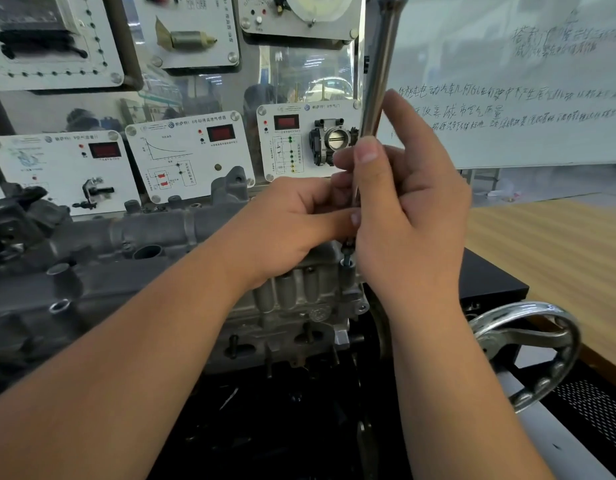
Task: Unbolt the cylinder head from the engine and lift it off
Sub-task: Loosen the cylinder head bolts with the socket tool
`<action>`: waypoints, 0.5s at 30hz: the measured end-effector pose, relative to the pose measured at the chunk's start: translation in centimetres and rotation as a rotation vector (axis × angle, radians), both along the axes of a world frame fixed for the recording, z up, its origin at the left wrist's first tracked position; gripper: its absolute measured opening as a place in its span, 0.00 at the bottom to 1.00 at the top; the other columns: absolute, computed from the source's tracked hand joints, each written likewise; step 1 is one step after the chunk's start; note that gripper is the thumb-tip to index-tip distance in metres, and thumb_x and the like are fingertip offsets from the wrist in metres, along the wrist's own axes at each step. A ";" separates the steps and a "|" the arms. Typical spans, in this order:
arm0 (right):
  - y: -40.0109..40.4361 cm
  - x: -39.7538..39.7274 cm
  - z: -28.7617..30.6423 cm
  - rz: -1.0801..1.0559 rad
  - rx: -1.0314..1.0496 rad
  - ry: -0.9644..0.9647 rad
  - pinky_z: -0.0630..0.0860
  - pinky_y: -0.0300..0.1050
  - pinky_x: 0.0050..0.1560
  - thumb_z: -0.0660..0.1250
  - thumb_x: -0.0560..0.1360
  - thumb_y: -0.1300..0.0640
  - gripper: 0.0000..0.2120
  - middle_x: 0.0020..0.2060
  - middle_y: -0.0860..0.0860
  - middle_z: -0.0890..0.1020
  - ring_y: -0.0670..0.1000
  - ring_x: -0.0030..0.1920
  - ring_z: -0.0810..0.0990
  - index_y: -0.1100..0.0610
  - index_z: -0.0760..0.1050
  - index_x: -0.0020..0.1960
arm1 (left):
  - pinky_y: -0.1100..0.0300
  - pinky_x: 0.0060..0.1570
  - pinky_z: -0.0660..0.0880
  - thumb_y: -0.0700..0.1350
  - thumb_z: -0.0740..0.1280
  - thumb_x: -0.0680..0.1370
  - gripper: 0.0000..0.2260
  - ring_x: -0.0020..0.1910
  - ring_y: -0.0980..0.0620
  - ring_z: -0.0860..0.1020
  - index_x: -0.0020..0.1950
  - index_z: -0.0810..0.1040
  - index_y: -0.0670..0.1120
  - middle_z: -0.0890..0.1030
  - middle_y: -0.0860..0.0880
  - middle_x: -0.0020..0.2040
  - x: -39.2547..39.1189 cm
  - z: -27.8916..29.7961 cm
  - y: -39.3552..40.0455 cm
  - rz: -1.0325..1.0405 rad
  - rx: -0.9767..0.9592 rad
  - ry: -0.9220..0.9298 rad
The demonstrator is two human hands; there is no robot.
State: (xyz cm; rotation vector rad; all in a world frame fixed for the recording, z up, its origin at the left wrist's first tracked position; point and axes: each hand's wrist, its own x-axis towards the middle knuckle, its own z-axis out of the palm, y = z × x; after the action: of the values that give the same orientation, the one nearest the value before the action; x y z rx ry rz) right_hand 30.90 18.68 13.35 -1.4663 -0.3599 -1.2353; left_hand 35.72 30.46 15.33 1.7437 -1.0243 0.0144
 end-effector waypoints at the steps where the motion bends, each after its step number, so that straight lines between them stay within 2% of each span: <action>1: 0.0 0.0 0.0 0.020 0.015 -0.004 0.82 0.55 0.52 0.62 0.83 0.55 0.19 0.46 0.45 0.85 0.47 0.49 0.84 0.55 0.72 0.73 | 0.65 0.49 0.79 0.42 0.70 0.76 0.08 0.46 0.59 0.84 0.55 0.82 0.44 0.87 0.54 0.43 0.0 0.1 -0.1 0.013 0.007 -0.022; 2: 0.0 0.1 0.0 0.034 0.022 -0.004 0.82 0.57 0.53 0.63 0.82 0.54 0.19 0.47 0.46 0.86 0.48 0.49 0.85 0.55 0.72 0.72 | 0.62 0.47 0.80 0.40 0.70 0.77 0.07 0.45 0.55 0.85 0.54 0.82 0.45 0.87 0.50 0.43 -0.1 0.1 -0.1 0.038 0.012 -0.047; 5: 0.1 0.1 0.0 0.047 0.027 0.001 0.82 0.56 0.52 0.69 0.79 0.53 0.18 0.48 0.49 0.85 0.51 0.49 0.85 0.57 0.78 0.68 | 0.40 0.52 0.79 0.39 0.73 0.77 0.07 0.49 0.35 0.81 0.54 0.81 0.39 0.82 0.34 0.48 0.0 0.2 -0.1 0.103 0.017 -0.109; 7: 0.1 0.2 -0.1 0.000 0.041 -0.012 0.81 0.53 0.49 0.70 0.79 0.53 0.13 0.45 0.50 0.85 0.49 0.46 0.84 0.56 0.82 0.62 | 0.35 0.52 0.77 0.45 0.74 0.75 0.15 0.49 0.32 0.80 0.55 0.79 0.36 0.81 0.31 0.48 0.2 0.1 -0.1 0.138 0.033 -0.103; 9: 0.0 0.3 -0.2 -0.056 0.047 -0.027 0.80 0.49 0.46 0.68 0.79 0.53 0.11 0.42 0.50 0.84 0.47 0.43 0.82 0.57 0.83 0.58 | 0.37 0.54 0.79 0.46 0.74 0.76 0.16 0.49 0.34 0.81 0.55 0.79 0.35 0.83 0.34 0.49 0.1 0.0 -0.1 0.118 0.012 -0.085; 12: 0.0 0.4 -0.2 -0.033 0.078 -0.031 0.82 0.48 0.47 0.65 0.81 0.54 0.13 0.45 0.47 0.85 0.48 0.46 0.85 0.56 0.80 0.63 | 0.59 0.51 0.80 0.50 0.70 0.73 0.12 0.47 0.52 0.85 0.50 0.83 0.43 0.86 0.48 0.45 0.1 -0.1 0.1 0.064 -0.019 -0.020; 13: -0.1 0.4 -0.2 -0.010 0.090 -0.028 0.83 0.47 0.47 0.65 0.81 0.54 0.15 0.46 0.46 0.85 0.48 0.47 0.85 0.56 0.78 0.66 | 0.62 0.52 0.79 0.50 0.70 0.72 0.12 0.48 0.54 0.84 0.50 0.83 0.45 0.87 0.50 0.45 0.1 -0.1 0.1 0.040 -0.014 -0.010; 15: -0.2 0.5 -0.1 0.014 0.077 -0.016 0.83 0.51 0.50 0.64 0.82 0.54 0.17 0.48 0.47 0.85 0.48 0.49 0.85 0.55 0.75 0.70 | 0.59 0.56 0.80 0.49 0.70 0.72 0.11 0.50 0.52 0.85 0.50 0.84 0.45 0.87 0.48 0.47 0.2 0.0 0.1 0.028 -0.009 -0.008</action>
State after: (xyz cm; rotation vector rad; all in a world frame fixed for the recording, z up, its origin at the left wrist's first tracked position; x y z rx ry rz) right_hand 31.36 18.45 13.25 -1.3866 -0.3292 -1.2365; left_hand 35.88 30.60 15.28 1.7510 -1.0043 0.0432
